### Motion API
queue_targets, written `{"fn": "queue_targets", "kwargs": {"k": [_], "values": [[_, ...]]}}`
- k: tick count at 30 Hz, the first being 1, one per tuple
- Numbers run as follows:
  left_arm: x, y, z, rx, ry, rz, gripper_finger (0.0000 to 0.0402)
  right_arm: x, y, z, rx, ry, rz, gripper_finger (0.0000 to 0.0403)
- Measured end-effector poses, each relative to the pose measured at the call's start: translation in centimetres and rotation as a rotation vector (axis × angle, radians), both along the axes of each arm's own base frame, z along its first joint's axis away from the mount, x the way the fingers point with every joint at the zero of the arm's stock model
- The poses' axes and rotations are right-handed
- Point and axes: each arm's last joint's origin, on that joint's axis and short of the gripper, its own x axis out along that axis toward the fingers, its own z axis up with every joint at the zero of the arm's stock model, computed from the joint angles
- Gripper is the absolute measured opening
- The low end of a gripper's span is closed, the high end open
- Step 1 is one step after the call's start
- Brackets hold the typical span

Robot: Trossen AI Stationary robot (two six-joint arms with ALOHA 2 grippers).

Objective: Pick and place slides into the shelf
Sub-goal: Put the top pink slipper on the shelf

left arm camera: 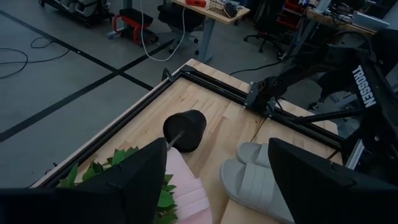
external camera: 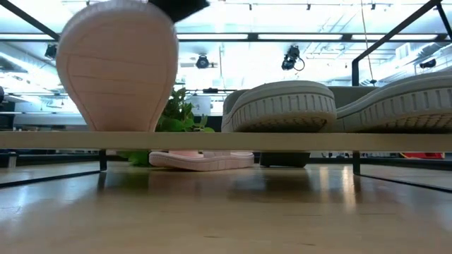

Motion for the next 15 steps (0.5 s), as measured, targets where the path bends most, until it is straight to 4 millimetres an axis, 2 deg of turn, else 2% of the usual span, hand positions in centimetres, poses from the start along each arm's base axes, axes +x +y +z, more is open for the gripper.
{"fn": "queue_targets", "kwargs": {"k": [6, 15], "values": [[0.0, 0.0, 0.0, 0.0, 0.0, 0.0, 0.0286, 0.8, -1.4, 0.3, 0.014, -0.037, -0.034, 0.0], [0.0, 0.0, 0.0, -0.001, 0.003, 0.0, 0.0286, 0.6, -1.2, 0.4, -0.033, -0.053, -0.074, 0.0]]}}
